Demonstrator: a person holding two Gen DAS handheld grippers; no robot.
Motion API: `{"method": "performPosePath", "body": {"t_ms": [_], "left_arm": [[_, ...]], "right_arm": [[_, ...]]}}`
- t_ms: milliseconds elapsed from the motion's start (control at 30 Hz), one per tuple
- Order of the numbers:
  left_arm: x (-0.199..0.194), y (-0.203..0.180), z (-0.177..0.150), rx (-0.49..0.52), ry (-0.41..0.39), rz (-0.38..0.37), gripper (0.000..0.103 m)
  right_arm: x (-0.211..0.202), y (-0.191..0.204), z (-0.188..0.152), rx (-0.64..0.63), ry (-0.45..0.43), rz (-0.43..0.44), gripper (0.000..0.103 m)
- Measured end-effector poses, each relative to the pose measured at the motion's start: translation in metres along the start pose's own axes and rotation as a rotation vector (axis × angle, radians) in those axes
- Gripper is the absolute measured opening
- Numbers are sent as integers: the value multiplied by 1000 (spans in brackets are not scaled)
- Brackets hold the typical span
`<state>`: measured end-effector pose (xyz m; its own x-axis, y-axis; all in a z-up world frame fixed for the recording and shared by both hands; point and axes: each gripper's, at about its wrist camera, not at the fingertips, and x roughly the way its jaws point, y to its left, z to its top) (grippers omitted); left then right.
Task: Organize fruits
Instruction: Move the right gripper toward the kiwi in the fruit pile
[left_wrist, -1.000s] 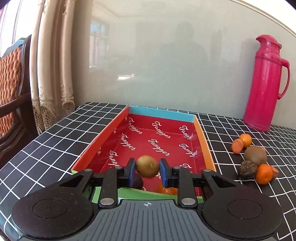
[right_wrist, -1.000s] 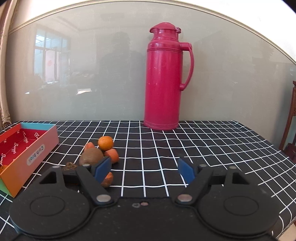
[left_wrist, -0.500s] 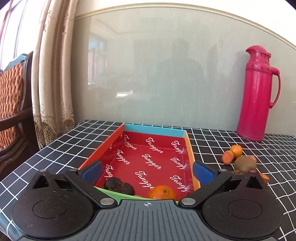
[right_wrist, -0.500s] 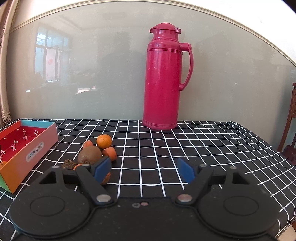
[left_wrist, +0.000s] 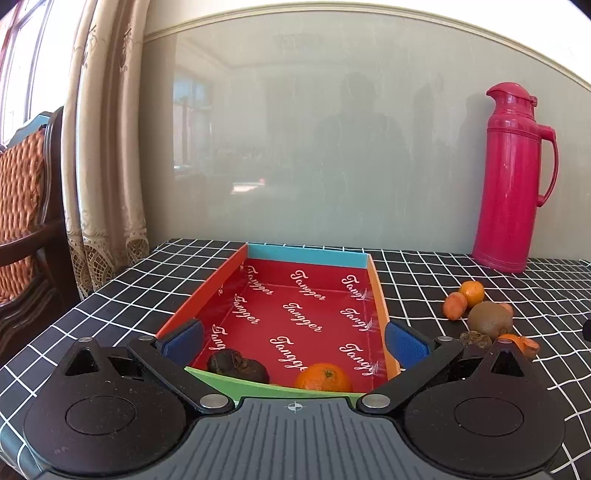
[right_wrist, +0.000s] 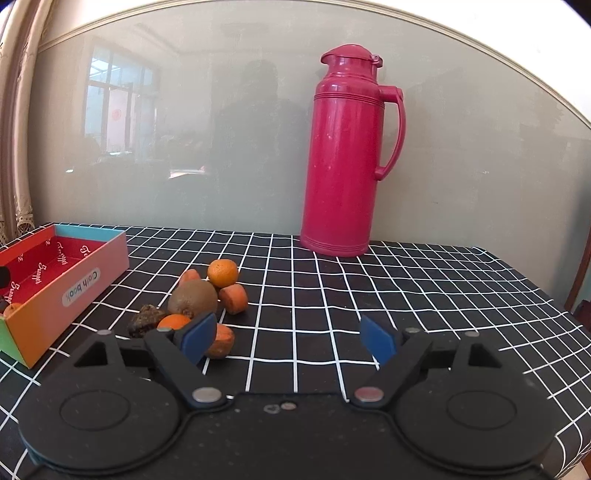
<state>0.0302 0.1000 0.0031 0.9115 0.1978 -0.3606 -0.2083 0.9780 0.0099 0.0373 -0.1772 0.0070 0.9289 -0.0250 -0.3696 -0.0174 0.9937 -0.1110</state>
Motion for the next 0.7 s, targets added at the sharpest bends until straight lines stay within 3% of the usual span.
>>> {"method": "performPosePath", "body": {"t_ms": [567,700], "left_arm": [[-1,4,-1,18,13,-5,103],[0,7,-2,18,18,-5,103]], "right_arm": [[10,18,-4,-74,10,4,90],[10,24,-6,-67,6,52,90]]}}
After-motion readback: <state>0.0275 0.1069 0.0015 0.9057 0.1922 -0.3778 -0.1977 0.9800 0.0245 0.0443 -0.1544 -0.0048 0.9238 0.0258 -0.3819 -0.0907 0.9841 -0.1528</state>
